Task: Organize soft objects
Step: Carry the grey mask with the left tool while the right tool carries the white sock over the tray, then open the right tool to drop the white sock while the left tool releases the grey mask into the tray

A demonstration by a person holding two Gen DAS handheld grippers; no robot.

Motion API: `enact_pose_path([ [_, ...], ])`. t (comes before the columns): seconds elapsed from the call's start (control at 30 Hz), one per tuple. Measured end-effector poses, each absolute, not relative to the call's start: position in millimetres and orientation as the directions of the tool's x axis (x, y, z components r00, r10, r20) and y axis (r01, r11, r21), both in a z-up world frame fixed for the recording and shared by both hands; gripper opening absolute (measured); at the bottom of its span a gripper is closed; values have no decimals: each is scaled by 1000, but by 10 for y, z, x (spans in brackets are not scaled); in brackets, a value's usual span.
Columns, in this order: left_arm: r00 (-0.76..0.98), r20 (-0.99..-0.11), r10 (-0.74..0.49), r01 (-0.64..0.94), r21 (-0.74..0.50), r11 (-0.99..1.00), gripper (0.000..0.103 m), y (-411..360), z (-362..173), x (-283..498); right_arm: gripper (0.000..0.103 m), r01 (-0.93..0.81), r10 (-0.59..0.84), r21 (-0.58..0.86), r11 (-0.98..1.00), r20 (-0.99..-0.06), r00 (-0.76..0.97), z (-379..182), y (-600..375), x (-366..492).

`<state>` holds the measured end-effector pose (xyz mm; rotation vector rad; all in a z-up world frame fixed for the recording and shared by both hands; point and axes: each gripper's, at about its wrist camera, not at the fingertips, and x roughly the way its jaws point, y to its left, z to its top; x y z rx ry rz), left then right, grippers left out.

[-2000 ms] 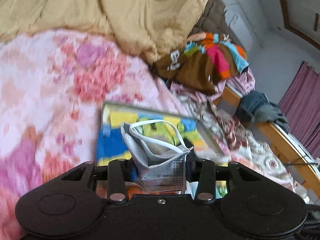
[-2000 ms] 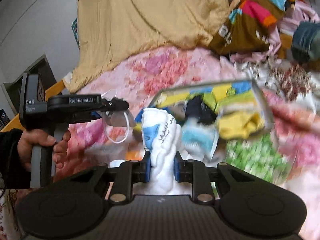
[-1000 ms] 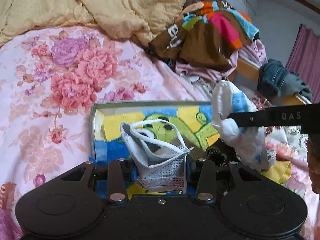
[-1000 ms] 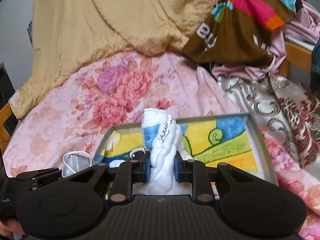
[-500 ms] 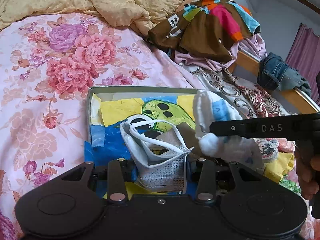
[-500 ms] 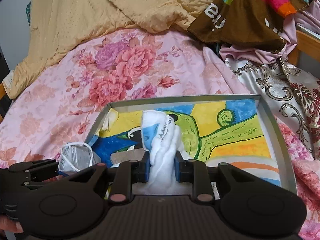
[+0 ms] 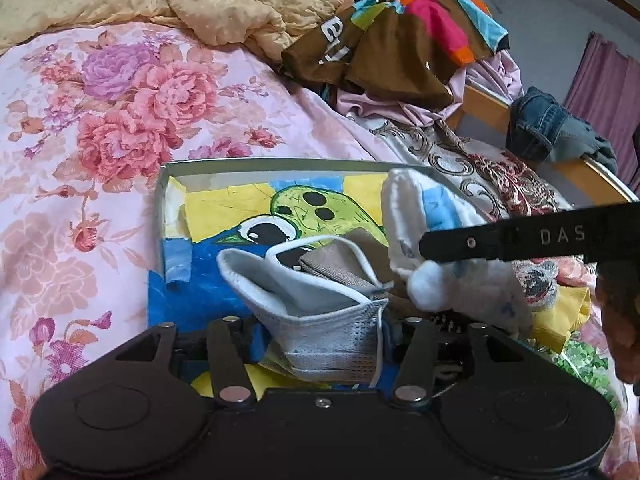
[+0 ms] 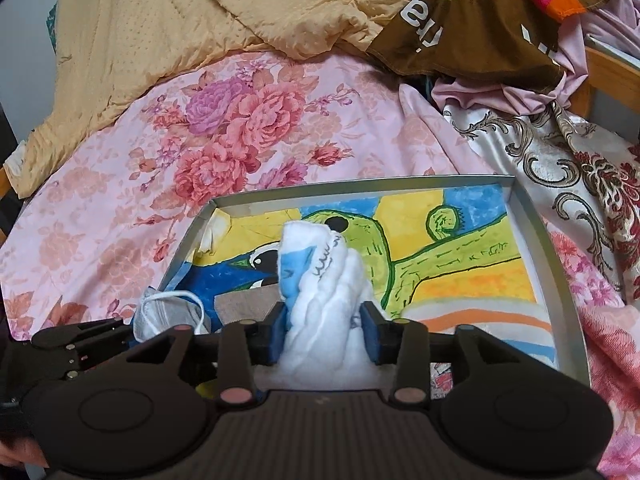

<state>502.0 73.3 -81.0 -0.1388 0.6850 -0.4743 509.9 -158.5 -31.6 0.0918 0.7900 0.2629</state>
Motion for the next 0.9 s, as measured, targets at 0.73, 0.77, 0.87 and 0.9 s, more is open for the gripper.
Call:
enact_pose_path([
  [0.73,733,-555,-393,331,-213,919,95,814,-485,4659,79,-198,304,236,952,-619,725,-54,-1787,4731],
  [0.77,740,-549,-389,326,-212,921,95,823,-465,4623,81,-198,308,241,950,-613,728,-40,-1803,4697],
  [0.87,766,-521,-376,308,-217,926,98,851,-402,4496,85,-204,320,256,945,-594,738,10,-1842,4578],
  [0.9,775,-510,-374,303,-219,927,100,862,-376,4449,86,-207,323,258,944,-585,744,30,-1853,4534],
])
